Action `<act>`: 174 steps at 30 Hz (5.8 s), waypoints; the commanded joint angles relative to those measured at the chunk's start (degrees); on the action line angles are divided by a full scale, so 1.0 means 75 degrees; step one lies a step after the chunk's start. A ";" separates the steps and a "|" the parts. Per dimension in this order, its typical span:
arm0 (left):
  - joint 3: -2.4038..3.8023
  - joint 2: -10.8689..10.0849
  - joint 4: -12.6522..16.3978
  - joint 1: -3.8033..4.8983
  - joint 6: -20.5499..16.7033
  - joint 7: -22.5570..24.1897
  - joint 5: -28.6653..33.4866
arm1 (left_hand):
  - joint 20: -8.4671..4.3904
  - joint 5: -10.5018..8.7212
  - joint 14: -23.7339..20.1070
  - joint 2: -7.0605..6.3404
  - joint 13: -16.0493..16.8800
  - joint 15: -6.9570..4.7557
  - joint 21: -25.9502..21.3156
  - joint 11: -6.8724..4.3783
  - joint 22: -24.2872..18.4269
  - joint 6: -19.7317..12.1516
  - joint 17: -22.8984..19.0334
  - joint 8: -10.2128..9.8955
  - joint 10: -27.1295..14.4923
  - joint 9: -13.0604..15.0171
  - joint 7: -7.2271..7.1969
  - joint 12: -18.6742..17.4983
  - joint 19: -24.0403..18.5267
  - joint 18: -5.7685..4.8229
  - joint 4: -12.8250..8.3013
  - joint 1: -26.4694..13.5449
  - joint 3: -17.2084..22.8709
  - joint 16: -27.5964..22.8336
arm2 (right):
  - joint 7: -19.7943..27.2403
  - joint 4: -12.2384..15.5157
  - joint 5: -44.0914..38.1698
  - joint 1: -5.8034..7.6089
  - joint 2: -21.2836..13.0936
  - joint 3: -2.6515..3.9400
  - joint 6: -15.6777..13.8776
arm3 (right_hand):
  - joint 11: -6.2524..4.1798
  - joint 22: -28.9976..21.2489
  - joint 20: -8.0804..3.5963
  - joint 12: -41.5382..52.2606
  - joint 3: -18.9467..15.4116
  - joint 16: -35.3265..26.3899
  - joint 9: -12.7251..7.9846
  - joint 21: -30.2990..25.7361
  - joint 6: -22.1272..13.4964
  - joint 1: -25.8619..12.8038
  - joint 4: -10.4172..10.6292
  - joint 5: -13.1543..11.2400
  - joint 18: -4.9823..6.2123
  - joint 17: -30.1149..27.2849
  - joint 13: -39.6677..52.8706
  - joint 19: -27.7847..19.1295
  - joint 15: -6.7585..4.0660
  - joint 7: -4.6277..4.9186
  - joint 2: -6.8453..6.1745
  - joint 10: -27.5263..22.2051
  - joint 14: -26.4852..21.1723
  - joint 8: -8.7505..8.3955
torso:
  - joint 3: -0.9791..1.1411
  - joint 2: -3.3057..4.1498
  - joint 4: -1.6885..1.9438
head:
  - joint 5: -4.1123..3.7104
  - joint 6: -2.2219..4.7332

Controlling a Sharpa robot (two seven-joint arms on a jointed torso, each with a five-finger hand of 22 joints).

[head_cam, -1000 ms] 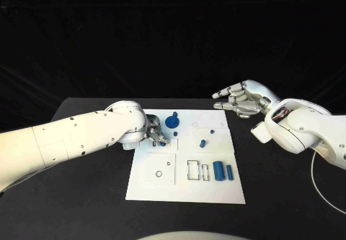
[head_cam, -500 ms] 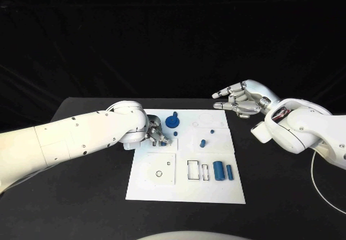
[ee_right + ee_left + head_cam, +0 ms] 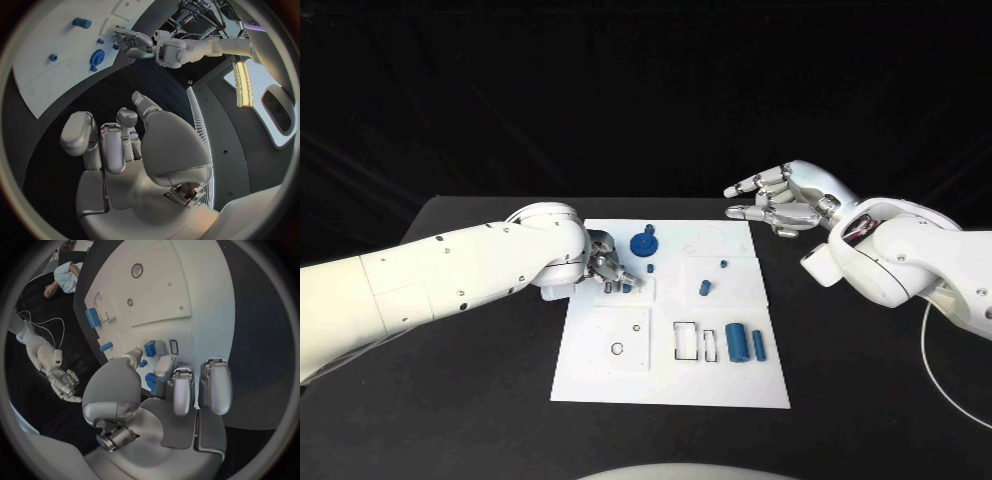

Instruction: Assemble the parts on the task board

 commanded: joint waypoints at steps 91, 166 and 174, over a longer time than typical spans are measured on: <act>0.0185 0.1310 -0.3220 0.0753 0.2181 0.0489 -0.0139 | 0.0187 0.0277 0.0816 0.0982 -0.0780 0.0177 -0.0340 0.0257 0.0276 -0.0313 0.2009 -0.0734 -0.0518 -0.0866 0.0327 -0.0538 -0.0006 -0.0008 -0.0045 0.1495 -0.1889 0.0019 | 0.0027 -0.0222 0.0005 -0.0045 0.0217 -0.0017 0.0164 | 0.0017 -0.0183 0.0008 -0.0116 0.0035 -0.0123 -0.0018 -0.0153 0.0006 -0.0067 0.0042 0.0053 0.0088 -0.0083 -0.0088 -0.0123 -0.0030 0.0028 0.0030 -0.0108 0.0336 0.0038 | 0.0013 0.0040 -0.0067 | 0.0101 0.0044; 0.0136 0.0809 -0.2416 0.0713 0.1561 0.0622 0.0159 | 0.0169 0.0128 0.0816 0.0706 -0.0956 0.0160 -0.0423 0.0231 0.0316 -0.0645 0.2009 -0.0574 -0.0532 -0.0517 0.0319 -0.0688 -0.0021 0.0000 -0.1323 0.2675 0.1907 0.0019 | 0.0015 -0.0255 0.0014 -0.0045 0.0231 -0.0017 0.0214 | 0.0016 -0.0201 0.0007 -0.0100 0.0044 -0.0140 -0.0021 -0.0170 0.0011 -0.0073 0.0046 0.0061 0.0090 -0.0096 -0.0084 -0.0128 -0.0032 0.0027 0.0040 -0.0094 0.0334 0.0045 | 0.0015 0.0031 -0.0060 | 0.0117 -0.0006; 0.0133 0.0020 -0.1073 0.0690 0.0669 0.0734 0.0063 | 0.0164 0.0117 0.0816 0.0566 -0.0897 0.0154 -0.0422 0.0214 0.0327 -0.0612 0.2009 -0.0518 -0.0459 -0.0475 0.0295 -0.0622 -0.0015 -0.0001 -0.1369 0.2591 0.2056 0.0019 | 0.0006 -0.0280 0.0035 -0.0045 0.0217 -0.0019 0.0221 | 0.0017 -0.0203 0.0007 -0.0099 0.0043 -0.0141 -0.0021 -0.0173 0.0014 -0.0084 0.0055 0.0062 0.0090 -0.0095 -0.0085 -0.0128 -0.0031 0.0029 0.0045 -0.0091 0.0335 0.0047 | 0.0015 0.0029 -0.0053 | 0.0134 0.0023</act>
